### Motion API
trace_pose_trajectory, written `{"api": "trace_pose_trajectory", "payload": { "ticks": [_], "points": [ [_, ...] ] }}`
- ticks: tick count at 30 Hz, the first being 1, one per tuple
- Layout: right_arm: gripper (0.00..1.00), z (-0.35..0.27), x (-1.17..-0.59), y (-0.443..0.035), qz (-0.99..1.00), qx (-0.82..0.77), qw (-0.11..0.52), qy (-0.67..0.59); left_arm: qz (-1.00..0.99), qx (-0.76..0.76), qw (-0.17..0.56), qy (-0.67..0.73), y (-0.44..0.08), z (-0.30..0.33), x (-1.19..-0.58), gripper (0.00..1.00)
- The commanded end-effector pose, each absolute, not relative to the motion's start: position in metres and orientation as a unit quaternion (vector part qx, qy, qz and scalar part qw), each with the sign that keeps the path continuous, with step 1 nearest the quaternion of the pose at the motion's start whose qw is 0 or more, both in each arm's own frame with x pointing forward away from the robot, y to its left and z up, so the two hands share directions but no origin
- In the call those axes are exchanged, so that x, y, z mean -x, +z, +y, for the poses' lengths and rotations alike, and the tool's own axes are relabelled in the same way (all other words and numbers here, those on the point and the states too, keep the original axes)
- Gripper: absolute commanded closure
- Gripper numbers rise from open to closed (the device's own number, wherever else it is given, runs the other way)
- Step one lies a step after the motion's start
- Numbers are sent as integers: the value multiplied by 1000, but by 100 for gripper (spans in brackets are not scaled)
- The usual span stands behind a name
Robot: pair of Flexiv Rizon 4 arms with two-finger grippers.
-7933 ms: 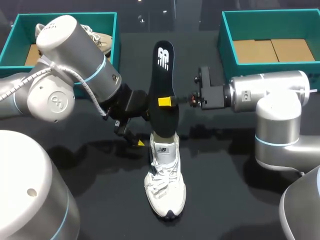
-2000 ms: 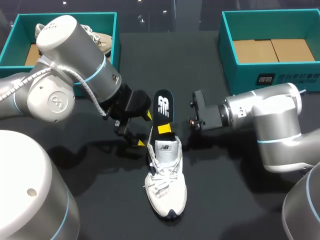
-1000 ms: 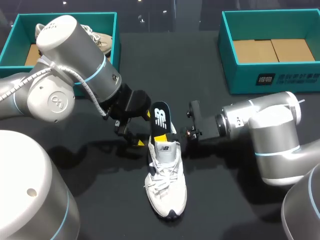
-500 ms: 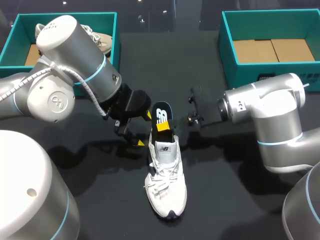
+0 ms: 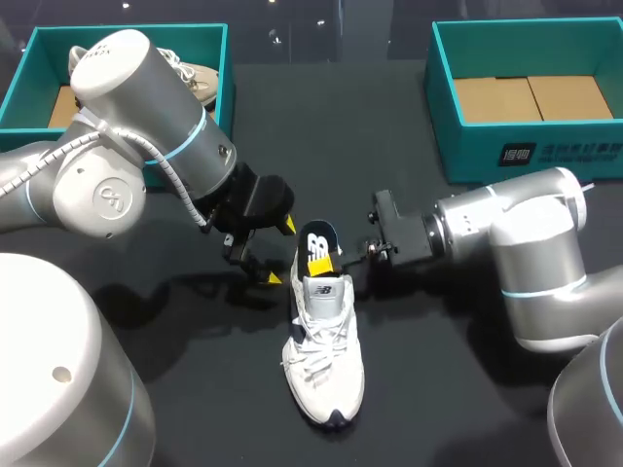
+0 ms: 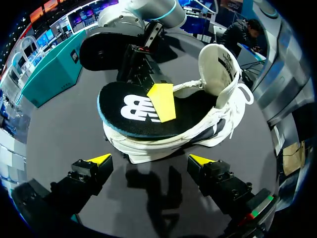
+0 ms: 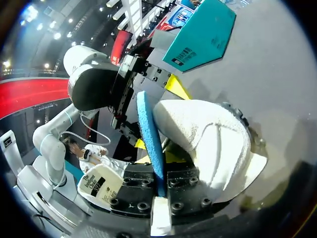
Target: Take the shoe out of the shoebox, open the shoe tongue, remove and reinsert the insole, then place the shoe into the shoebox
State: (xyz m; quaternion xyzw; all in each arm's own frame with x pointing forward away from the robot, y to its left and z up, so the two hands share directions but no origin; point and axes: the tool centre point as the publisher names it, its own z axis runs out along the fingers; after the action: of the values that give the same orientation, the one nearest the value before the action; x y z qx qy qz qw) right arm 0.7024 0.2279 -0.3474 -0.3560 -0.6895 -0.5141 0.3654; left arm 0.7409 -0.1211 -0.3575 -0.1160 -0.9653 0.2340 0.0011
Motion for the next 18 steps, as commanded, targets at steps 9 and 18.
{"api": "trace_pose_trajectory", "payload": {
  "ticks": [9, 18],
  "points": [
    [82, 234, -692, -344, -708, 348, 357, -501, -965, 116, 0, 234, -357, -120, -740, 0],
    [74, 229, -708, -327, -730, 334, 332, -496, -965, 116, 0, 234, -357, -120, -740, 0]
  ]
}}
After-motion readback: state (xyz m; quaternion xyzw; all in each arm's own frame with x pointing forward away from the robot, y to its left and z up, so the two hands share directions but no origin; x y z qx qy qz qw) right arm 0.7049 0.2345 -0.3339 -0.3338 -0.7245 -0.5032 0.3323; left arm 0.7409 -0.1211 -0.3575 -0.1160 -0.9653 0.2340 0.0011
